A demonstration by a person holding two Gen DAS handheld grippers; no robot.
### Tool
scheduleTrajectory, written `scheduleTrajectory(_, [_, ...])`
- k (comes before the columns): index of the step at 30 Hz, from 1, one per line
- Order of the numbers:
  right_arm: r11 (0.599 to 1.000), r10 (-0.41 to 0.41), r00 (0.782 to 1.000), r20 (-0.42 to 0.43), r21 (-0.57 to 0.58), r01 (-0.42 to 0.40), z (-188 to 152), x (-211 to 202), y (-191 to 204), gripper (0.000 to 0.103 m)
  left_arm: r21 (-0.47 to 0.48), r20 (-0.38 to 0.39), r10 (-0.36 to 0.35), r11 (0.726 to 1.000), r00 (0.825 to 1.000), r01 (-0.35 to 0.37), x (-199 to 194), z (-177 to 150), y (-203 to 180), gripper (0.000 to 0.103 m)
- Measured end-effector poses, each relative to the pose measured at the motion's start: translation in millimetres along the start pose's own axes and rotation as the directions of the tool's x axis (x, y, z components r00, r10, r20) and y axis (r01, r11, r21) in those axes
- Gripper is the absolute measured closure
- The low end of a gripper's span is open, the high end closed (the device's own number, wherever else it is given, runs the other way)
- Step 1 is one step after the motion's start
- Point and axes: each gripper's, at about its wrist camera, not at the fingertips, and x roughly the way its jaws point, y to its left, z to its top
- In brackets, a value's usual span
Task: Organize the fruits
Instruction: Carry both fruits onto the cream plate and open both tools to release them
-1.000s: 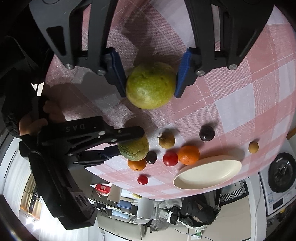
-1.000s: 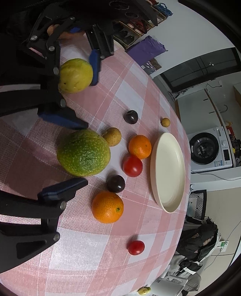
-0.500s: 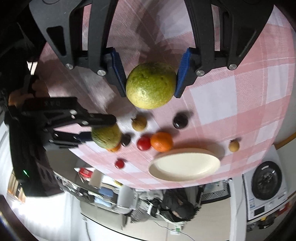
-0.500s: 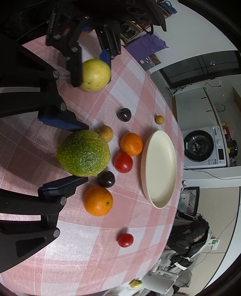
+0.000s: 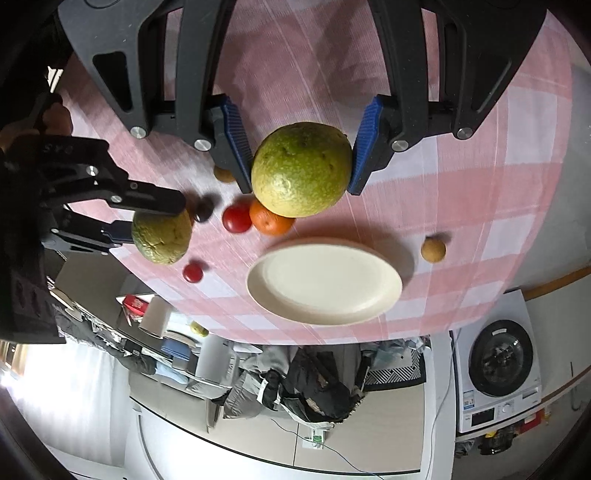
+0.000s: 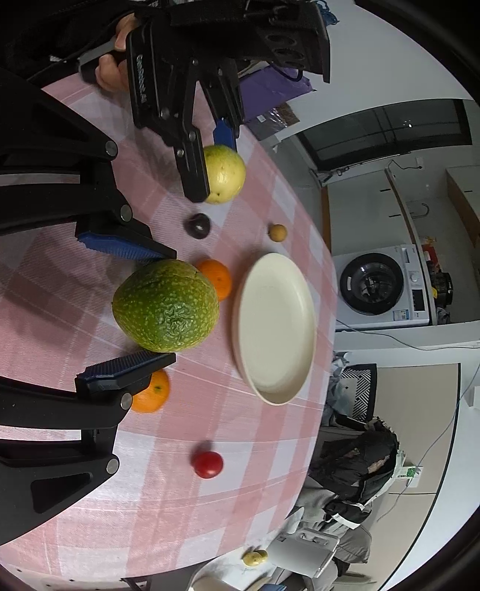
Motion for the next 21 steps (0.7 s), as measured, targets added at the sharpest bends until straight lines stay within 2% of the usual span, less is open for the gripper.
scheduleTrajectory(21, [0.998,0.023,0.997,0.078,0.058,-0.027,61.8,19.6,-19.9,0.055,-0.046,0.088,0.063,0.997,0.994,-0.059,36.2,69.4,20.5,0.055])
